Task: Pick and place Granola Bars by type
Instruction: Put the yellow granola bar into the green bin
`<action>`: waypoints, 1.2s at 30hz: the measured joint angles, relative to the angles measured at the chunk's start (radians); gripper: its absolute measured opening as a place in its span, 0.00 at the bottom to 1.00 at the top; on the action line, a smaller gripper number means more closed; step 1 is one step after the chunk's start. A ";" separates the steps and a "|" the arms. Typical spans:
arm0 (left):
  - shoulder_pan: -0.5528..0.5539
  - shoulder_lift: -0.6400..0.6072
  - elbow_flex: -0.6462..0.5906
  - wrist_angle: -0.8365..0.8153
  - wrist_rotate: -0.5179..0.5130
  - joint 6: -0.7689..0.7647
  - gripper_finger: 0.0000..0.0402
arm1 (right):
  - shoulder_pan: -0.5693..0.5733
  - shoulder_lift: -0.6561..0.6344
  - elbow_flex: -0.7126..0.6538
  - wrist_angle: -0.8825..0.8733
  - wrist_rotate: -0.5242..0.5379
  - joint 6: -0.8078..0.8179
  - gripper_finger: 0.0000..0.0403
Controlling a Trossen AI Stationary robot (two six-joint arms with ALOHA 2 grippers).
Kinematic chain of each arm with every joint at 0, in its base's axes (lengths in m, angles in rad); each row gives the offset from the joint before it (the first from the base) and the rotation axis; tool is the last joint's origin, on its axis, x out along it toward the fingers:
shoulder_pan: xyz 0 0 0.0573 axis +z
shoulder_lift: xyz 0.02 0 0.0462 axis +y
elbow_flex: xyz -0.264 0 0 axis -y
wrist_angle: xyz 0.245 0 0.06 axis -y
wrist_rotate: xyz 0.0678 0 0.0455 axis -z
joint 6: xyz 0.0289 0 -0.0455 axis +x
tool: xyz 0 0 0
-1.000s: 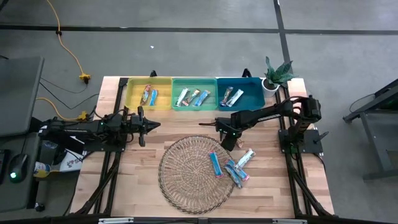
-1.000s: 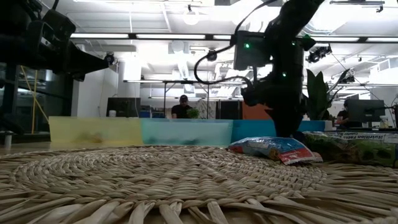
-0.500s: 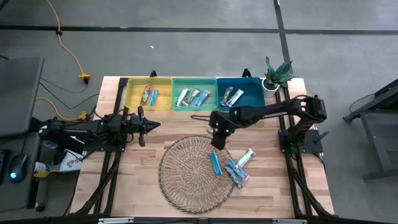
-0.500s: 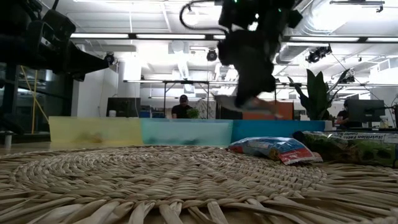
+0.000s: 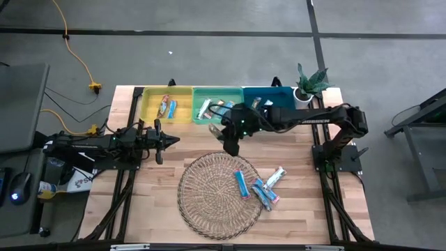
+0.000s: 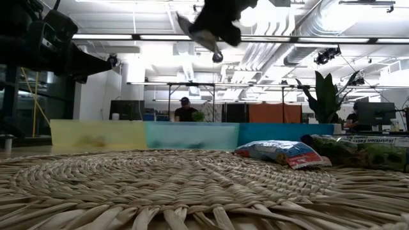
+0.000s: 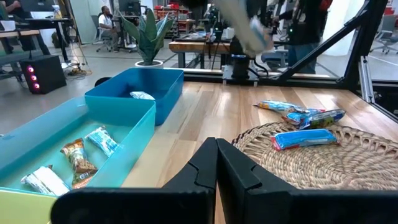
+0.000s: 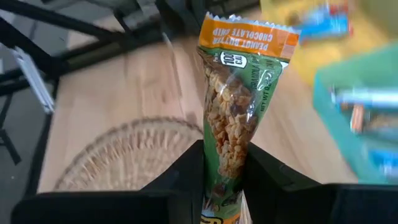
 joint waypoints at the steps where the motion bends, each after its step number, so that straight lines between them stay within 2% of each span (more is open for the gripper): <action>1: 0.000 0.000 0.000 0.000 0.000 0.000 0.00 | 0.000 0.000 0.017 0.006 0.000 -0.018 0.19; 8: 0.000 0.000 0.000 0.000 0.000 0.000 0.00 | 0.025 0.000 0.069 0.159 0.004 -0.208 0.19; 27: 0.000 0.000 0.000 0.000 0.000 0.000 0.00 | 0.010 -0.001 0.069 0.381 0.092 -0.258 0.19; 33: 0.000 0.000 0.000 0.000 0.000 0.000 0.00 | -0.015 -0.001 0.111 0.401 0.167 -0.273 0.19; 36: 0.000 0.000 0.000 0.000 0.000 0.000 0.00 | -0.032 -0.002 0.157 0.393 0.245 -0.303 0.19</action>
